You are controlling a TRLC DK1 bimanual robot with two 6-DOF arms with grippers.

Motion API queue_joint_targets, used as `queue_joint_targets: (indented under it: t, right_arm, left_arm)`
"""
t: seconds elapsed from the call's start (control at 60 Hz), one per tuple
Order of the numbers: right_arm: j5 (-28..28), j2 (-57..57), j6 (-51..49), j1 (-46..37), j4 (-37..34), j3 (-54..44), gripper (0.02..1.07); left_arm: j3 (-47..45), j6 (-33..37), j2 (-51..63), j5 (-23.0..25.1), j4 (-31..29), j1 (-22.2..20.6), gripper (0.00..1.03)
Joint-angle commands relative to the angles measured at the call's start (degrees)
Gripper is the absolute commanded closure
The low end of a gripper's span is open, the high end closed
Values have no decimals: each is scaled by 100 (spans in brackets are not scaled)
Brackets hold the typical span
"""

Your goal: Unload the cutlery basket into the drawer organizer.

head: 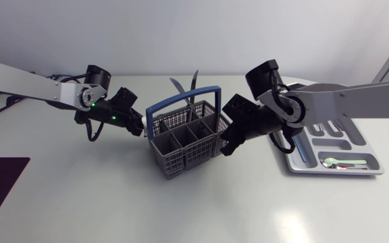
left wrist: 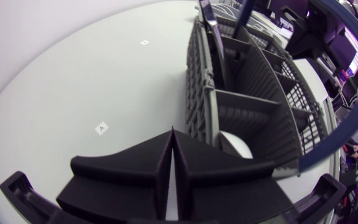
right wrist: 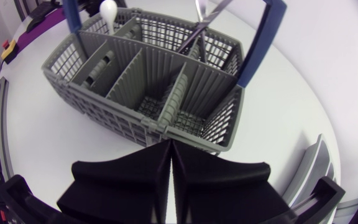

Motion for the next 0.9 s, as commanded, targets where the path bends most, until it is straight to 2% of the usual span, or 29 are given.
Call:
queue_joint_targets:
  t: [0.0,0.217,0.467,0.65,0.733,0.817,0.883]
  right_arm:
    - [50,251,179,-131,174,305,101]
    - [-38,761,267,-316,191,867,101]
    - [-276,1306,399,-324,86,1544,101]
    - [-645,1728,434,-210,-134,2027,101]
    - [-645,1772,478,-96,-125,2098,101]
    - [-539,1552,513,-149,-116,2027,101]
    - [-504,1139,496,-360,-63,1772,101]
  left_arm:
    - [-385,360,-342,192,-211,13,100]
    - [-1044,721,-939,227,-536,-312,100]
    - [-1580,791,-1449,218,-712,-1033,100]
    - [-1659,747,-1511,218,-835,-1639,100]
    - [-1668,729,-1520,192,-835,-1859,100]
    - [-1729,738,-1660,148,-843,-1824,100]
    - [-1861,765,-2012,156,-852,-1376,100]
